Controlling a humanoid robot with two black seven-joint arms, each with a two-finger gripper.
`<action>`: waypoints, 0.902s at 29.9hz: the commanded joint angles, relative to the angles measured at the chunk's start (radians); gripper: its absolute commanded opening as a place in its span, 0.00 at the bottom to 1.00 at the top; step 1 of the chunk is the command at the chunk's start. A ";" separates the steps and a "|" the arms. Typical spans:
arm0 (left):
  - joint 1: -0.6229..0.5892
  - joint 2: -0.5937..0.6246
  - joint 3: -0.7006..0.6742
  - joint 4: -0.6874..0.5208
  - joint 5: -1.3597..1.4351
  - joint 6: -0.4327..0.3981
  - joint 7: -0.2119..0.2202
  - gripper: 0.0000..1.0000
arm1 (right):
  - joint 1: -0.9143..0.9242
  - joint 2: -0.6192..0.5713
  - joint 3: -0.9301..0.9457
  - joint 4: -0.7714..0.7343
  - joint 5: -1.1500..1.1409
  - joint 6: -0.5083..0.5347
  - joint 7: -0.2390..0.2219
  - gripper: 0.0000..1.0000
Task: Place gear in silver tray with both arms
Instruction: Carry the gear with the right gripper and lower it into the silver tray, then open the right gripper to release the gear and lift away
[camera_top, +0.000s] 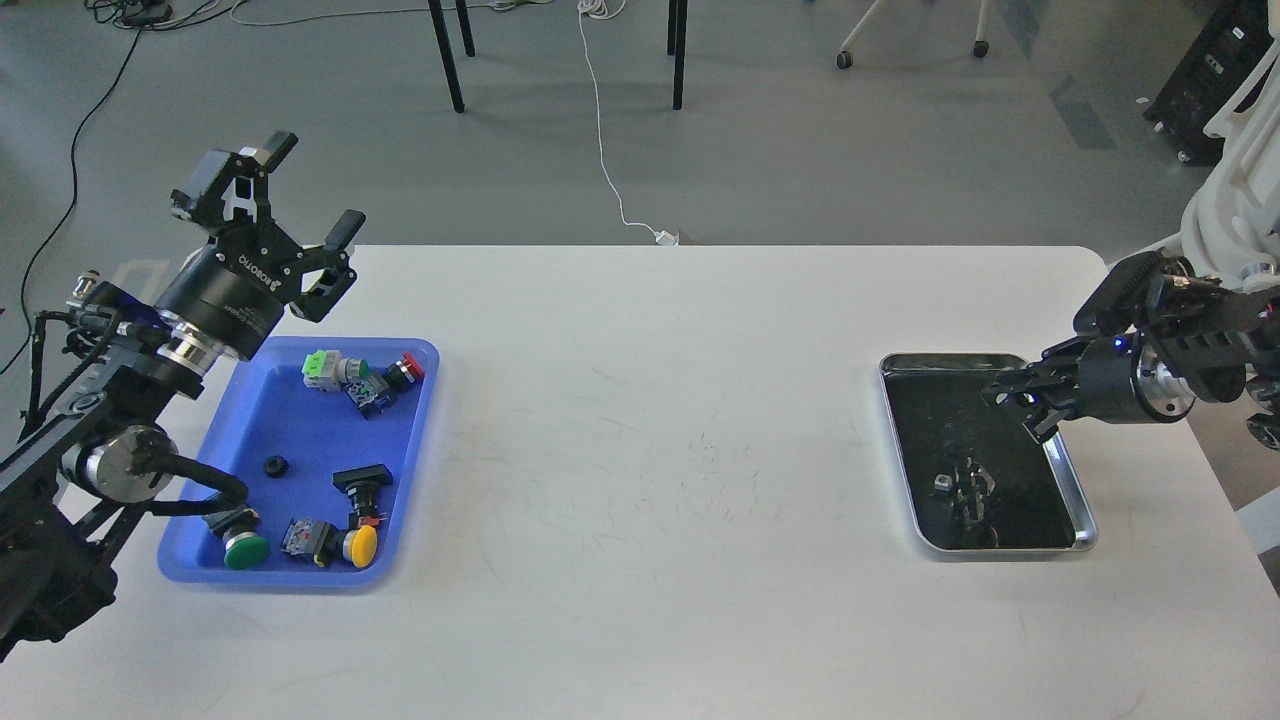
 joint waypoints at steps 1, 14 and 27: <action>0.000 -0.001 0.001 0.000 0.000 0.000 0.000 0.98 | -0.059 0.028 0.035 -0.058 0.002 0.000 0.000 0.16; 0.000 0.002 -0.002 0.000 0.000 0.000 -0.001 0.98 | -0.091 0.091 0.038 -0.098 0.011 0.000 0.000 0.36; 0.000 0.007 -0.002 0.000 0.000 0.000 -0.003 0.98 | -0.022 -0.041 0.275 0.075 0.064 0.001 0.000 0.94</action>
